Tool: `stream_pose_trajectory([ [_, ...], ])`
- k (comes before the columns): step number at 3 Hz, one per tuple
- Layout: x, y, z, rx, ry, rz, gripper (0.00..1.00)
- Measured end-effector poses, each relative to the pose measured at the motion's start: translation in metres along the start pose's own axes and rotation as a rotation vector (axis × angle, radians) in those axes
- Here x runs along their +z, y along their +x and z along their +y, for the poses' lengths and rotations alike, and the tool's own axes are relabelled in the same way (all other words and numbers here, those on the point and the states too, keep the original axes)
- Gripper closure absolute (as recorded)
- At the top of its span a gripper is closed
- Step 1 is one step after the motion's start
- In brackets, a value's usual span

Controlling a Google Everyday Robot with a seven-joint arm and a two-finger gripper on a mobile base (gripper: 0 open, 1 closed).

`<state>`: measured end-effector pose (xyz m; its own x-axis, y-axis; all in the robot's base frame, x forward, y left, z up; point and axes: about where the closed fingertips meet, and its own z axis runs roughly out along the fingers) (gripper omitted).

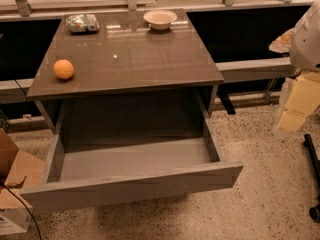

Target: Place orange into top drawer

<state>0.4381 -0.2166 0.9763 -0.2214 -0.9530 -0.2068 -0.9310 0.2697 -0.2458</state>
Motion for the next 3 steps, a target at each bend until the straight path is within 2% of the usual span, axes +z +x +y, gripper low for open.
stream_pose_trajectory([
  [1,0.000,0.000,0.000,0.000,0.000,0.000,0.00],
  [2,0.004,-0.021,-0.007,-0.022,0.016,-0.059,0.00],
  [3,0.018,-0.065,-0.015,-0.080,0.000,-0.157,0.00],
])
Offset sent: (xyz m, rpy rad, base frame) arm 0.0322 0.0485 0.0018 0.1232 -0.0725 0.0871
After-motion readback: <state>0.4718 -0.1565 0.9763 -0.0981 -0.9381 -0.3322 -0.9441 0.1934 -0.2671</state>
